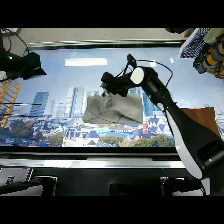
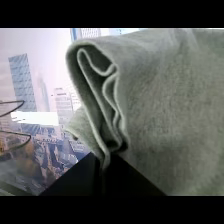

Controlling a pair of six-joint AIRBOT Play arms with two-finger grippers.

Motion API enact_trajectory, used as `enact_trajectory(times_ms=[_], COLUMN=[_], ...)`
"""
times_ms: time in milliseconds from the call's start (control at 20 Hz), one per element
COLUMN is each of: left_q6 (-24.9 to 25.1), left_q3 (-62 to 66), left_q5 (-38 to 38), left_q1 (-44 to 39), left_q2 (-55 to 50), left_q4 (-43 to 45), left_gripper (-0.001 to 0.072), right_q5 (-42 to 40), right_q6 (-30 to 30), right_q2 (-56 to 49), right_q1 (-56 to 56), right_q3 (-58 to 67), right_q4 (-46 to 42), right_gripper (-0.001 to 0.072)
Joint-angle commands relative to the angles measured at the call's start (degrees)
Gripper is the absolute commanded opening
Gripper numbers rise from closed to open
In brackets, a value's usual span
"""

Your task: Fold the clothes and pants, and hang the long-sleeved shirts on hangers.

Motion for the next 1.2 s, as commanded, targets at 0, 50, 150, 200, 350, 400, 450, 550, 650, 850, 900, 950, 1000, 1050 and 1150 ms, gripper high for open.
enact_trajectory(times_ms=[0,50,150,200,350,400,450,550,650,850,900,950,1000,1050,1150], left_q6=[1.7,2.0,2.0,2.0,2.0,2.0,2.3,2.6,2.6,2.6,2.5,2.5,2.4,2.4,2.4], left_q3=[-0.7,-0.9,-0.9,-0.9,-0.9,-0.9,-0.9,-0.9,-0.9,-0.9,-0.9,-0.9,-0.9,-0.9,-0.9], left_q5=[-1.2,-1.2,-1.2,-1.2,-1.2,-1.2,-1.2,-1.2,-1.2,-0.1,0.0,-0.1,-0.1,-0.1,-0.1], left_q1=[0.9,0.9,0.9,0.9,0.9,0.9,0.9,0.9,0.9,0.9,0.9,0.9,0.9,0.9,0.9], left_q2=[0.8,0.8,0.7,0.7,0.7,0.7,0.7,0.6,0.6,0.6,0.6,0.6,0.6,0.6,0.6], left_q4=[0.8,0.9,0.9,0.9,0.9,0.9,0.9,0.9,0.9,0.9,0.9,0.9,0.9,0.9,0.9], left_gripper=[0.0018,0.0017,0.0018,0.0017,0.0018,0.0018,0.0018,0.0018,0.0018,0.0018,0.0018,0.0018,0.0018,0.0018,0.0018], right_q5=[-5.1,-5.5,-6.4,-7.0,-8.0,-7.5,-6.9,-6.7,-6.7,-2.1,0.3,2.2,4.0,6.1,11.3], right_q6=[2.8,2.8,2.8,2.8,3.0,3.0,3.0,2.9,1.9,-4.0,-4.2,-5.5,-6.9,-7.6,-9.7], right_q2=[-2.5,-2.9,-3.7,-4.0,-5.5,-6.1,-6.6,-7.4,-7.8,-7.7,-7.5,-6.9,-6.1,-4.9,-1.7], right_q1=[3.1,3.8,4.9,5.3,6.3,6.4,6.4,6.4,6.4,6.4,6.3,5.9,5.0,3.1,-3.4], right_q3=[0.0,0.0,0.0,0.0,0.0,0.0,0.0,0.0,0.0,0.0,0.1,0.1,0.1,0.1,0.1], right_q4=[0.4,0.5,0.5,0.5,0.5,0.7,0.9,1.6,4.0,10.6,10.8,10.4,10.3,10.3,9.7], right_gripper=[0.0036,0.0036,0.0036,0.0036,0.0037,0.0037,0.0038,0.0113,0.021,0.0335,0.0349,0.0349,0.0348,0.035,0.0395])
